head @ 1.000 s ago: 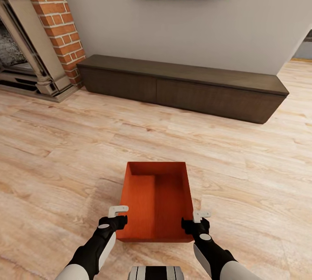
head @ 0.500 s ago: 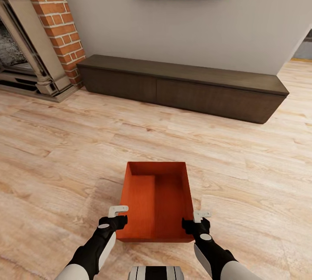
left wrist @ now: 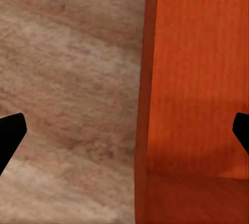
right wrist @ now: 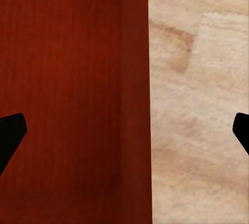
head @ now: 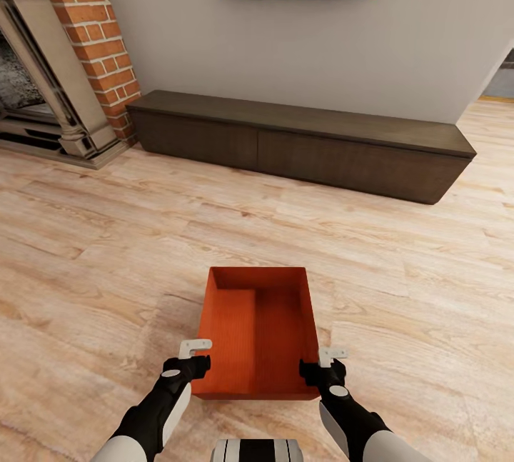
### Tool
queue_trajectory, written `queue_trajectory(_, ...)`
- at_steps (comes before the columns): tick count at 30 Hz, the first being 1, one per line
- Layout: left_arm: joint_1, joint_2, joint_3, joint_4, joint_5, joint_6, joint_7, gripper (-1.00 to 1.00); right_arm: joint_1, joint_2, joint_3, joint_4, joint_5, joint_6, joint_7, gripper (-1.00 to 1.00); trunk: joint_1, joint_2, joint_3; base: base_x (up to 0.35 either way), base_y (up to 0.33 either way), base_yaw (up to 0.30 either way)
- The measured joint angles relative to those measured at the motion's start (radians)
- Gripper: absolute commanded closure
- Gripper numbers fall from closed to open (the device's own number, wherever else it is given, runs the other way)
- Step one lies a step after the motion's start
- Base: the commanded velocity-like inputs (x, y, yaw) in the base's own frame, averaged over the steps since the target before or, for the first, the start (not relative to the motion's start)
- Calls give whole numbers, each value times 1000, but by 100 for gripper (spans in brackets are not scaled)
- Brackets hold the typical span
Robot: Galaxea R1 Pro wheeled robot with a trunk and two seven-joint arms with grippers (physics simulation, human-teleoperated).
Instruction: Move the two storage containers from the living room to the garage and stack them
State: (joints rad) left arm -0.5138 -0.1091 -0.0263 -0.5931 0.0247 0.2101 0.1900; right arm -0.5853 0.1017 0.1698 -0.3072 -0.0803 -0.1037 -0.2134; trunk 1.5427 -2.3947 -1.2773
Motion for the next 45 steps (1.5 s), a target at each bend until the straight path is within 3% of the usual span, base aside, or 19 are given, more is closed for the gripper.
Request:
queue_trajectory(11, 0, -2, 1, 2, 0, 0, -5, -100, 0, -1, 0, 1, 0, 0, 0, -100, 0, 0, 0, 0, 0, 0)
queue_trajectory(12, 0, -2, 1, 3, 0, 0, -5, 100, 0, -1, 0, 0, 0, 0, 0, 100, 0, 0, 0, 0, 0, 0)
queue_trajectory(18, 0, -4, -2, 7, 18, -2, -9, 100, 0, -1, 10, 0, 2, 3, 5, 100, 0, 0, 0, 0, 0, 0)
queue_trajectory(34, 0, -7, -1, -1, 19, -2, -2, 100, 0, -1, 10, 0, 2, 3, 6, 100, 0, 0, 0, 0, 0, 0)
queue_trajectory(45, 0, -6, 1, 2, 20, -1, -4, 100, 0, 1, 7, -2, 9, 10, 5, 100, -42, 77, 34, 0, 0, 0)
